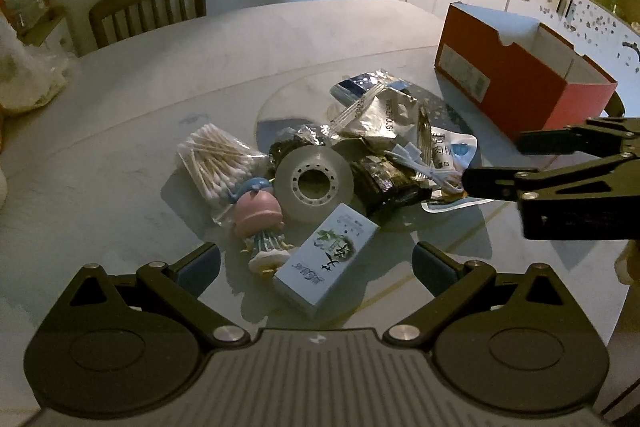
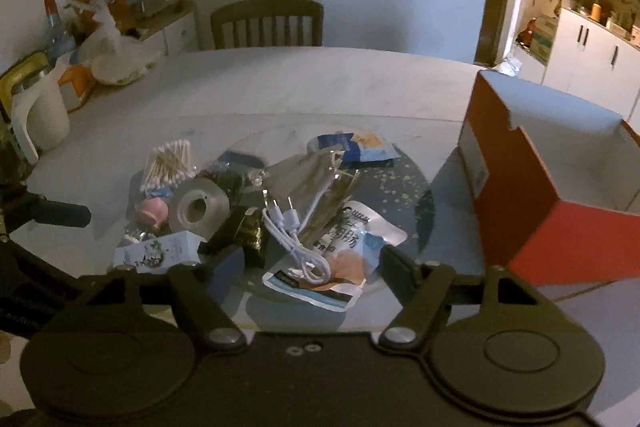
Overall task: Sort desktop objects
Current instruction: 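Move both grippers toward the pile of items on the turntable, then grasp the white-green box with the left gripper while the right gripper grasps the white USB cable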
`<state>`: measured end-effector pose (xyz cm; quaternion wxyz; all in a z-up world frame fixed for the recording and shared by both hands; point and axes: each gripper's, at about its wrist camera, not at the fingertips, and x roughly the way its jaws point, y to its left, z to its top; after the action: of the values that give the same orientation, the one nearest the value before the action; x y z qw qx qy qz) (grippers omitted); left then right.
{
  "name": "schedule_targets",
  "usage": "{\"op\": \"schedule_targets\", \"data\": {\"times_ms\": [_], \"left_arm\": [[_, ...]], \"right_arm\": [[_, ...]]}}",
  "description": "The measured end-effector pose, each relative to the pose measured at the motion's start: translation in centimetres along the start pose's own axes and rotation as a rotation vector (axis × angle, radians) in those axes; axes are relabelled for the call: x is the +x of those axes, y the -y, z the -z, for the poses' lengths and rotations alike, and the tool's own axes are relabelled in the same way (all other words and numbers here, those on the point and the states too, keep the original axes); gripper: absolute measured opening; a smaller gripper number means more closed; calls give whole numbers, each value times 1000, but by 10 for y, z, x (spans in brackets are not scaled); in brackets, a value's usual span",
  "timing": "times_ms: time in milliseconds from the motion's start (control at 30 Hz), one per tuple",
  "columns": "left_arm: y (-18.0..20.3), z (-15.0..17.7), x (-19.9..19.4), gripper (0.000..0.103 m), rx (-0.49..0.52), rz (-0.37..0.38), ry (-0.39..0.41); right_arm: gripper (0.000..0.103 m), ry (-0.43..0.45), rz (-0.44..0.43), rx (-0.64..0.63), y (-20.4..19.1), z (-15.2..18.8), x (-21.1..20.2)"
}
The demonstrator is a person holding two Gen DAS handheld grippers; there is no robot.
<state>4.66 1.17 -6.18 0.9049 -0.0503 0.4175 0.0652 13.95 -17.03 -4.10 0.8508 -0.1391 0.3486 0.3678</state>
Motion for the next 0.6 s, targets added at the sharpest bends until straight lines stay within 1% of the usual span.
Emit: {"op": "schedule_targets", "data": {"times_ms": [100, 200, 300, 467, 500, 533, 600], "left_arm": [[3, 0, 2, 102, 22, 8, 10], [5, -1, 7, 98, 33, 11, 3], [7, -1, 12, 97, 48, 6, 2], [11, -1, 17, 94, 71, 5, 8], [11, -1, 18, 89, 74, 6, 8], [11, -2, 19, 86, 80, 8, 7], [13, -2, 22, 82, 89, 9, 2]], "right_arm": [[71, -11, -10, -18, -1, 0, 8], [69, -23, -9, -37, -2, -3, 17], [68, -41, -10, -41, 0, -3, 25], [62, -61, -9, -47, 1, -3, 35], [58, -62, -13, -49, 1, -4, 37], [58, -63, -18, -51, 1, -5, 38], [56, -64, -23, -58, 0, -6, 40]]}}
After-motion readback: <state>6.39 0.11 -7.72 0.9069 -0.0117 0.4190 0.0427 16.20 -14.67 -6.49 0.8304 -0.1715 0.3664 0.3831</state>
